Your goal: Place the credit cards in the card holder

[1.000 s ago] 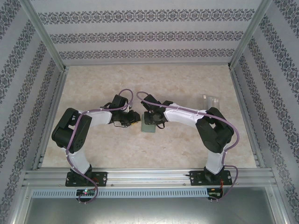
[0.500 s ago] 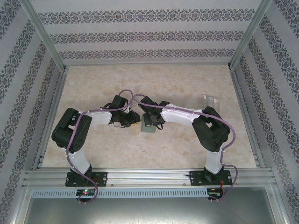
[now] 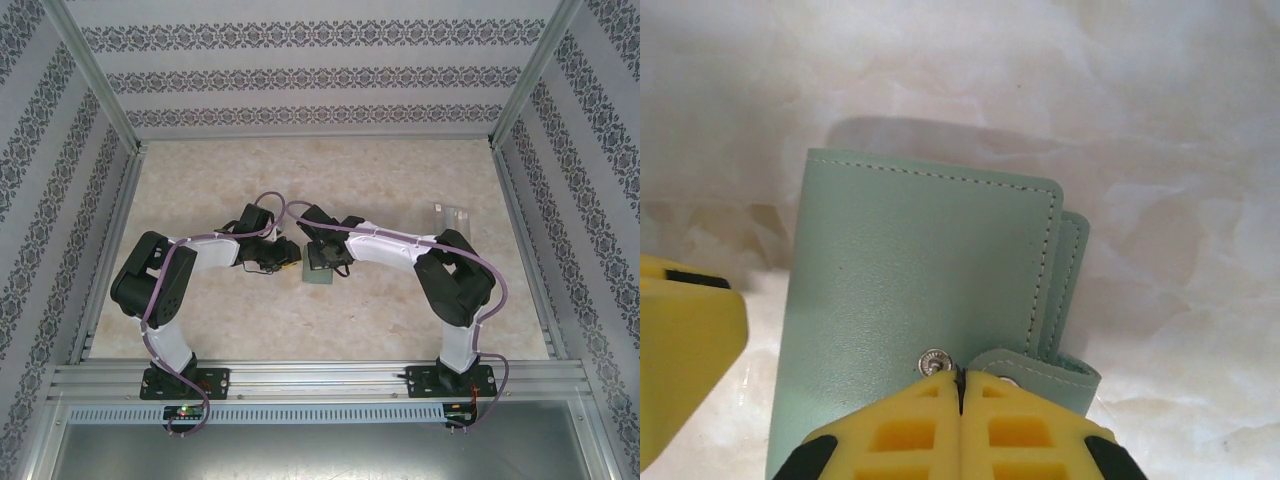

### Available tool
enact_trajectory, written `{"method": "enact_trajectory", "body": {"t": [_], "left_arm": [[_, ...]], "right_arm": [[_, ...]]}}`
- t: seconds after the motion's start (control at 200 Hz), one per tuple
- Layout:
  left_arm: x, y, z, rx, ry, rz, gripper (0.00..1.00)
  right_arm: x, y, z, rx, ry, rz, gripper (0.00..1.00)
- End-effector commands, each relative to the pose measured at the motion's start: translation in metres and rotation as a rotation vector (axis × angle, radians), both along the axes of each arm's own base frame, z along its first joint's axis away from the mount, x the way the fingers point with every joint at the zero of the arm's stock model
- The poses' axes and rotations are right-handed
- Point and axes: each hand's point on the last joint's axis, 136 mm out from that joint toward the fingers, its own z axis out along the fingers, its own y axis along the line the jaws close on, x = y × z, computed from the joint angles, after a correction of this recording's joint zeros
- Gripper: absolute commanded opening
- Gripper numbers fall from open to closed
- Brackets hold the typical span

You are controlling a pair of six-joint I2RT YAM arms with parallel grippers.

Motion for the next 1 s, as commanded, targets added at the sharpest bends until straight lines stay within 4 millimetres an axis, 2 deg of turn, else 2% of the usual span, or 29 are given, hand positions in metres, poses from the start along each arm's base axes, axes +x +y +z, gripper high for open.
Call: {"method": "enact_trajectory", "body": {"t": [0.0,0.125,0.215,0.305,0.445,0.769,0.994], "left_arm": [[0.006,0.0,0.002,-0.022,-0.024,0.007,0.26],[0.007,0.0,0.001,-0.021,-0.02,0.008,0.27],[0.007,0.0,0.0,-0.021,-0.018,0.01,0.27],[0.007,-0.001,0.0,-0.024,-0.018,0.009,0.28],[0.007,-0.001,0.0,-0.025,-0.016,0.009,0.29],[0.007,-0.001,0.0,-0.025,-0.016,0.012,0.29],[0.008,-0.001,0.0,-0.025,-0.018,0.012,0.28]], "right_arm": [[0.006,-0.002,0.021,0.003,-0.046,0.0,0.0],[0.005,-0.003,0.019,-0.005,-0.039,0.006,0.0],[0.004,-0.003,0.017,-0.008,-0.035,0.009,0.05],[0.004,-0.003,0.016,-0.01,-0.032,0.009,0.19],[0.005,-0.001,0.012,-0.02,-0.02,0.014,0.29],[0.005,0.001,0.001,-0.059,-0.003,0.023,0.36],[0.003,0.002,-0.008,-0.074,0.013,0.024,0.34]]}}
